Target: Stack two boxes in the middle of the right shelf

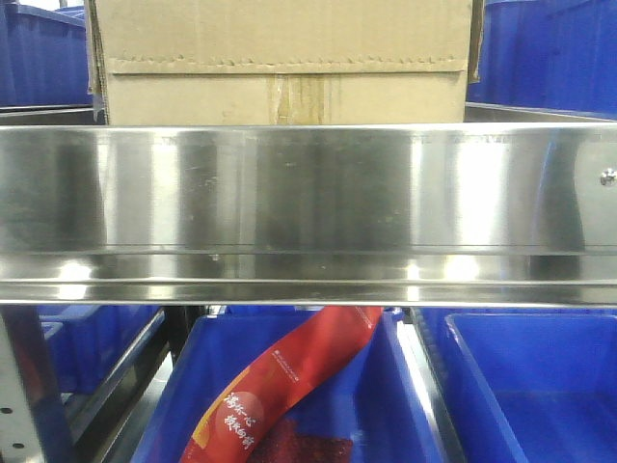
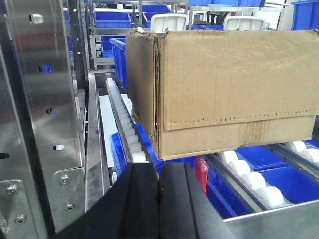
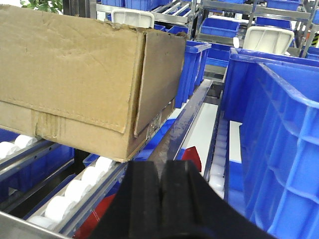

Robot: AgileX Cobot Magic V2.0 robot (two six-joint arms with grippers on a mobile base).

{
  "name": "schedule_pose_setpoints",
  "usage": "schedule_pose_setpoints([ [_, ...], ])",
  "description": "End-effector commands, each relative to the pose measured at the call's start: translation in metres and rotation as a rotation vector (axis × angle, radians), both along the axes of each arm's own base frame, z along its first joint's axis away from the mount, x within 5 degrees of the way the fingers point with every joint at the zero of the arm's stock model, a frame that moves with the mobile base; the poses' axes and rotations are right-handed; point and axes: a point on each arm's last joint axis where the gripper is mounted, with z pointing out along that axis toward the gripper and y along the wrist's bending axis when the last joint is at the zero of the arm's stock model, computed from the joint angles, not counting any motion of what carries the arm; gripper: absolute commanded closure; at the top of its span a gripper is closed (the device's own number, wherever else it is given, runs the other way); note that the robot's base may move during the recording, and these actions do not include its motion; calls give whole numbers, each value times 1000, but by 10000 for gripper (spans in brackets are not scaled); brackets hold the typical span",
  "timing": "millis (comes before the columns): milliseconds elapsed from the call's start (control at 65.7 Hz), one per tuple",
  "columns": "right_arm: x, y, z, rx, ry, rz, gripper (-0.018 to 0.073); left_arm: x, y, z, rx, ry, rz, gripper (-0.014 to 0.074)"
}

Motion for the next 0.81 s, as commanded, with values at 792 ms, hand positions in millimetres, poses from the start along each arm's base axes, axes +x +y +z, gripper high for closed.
schedule_pose_setpoints([
  [792,0,-1,2,-6,-36,-13,713,-10,15,-110,-46,-193,250,707],
])
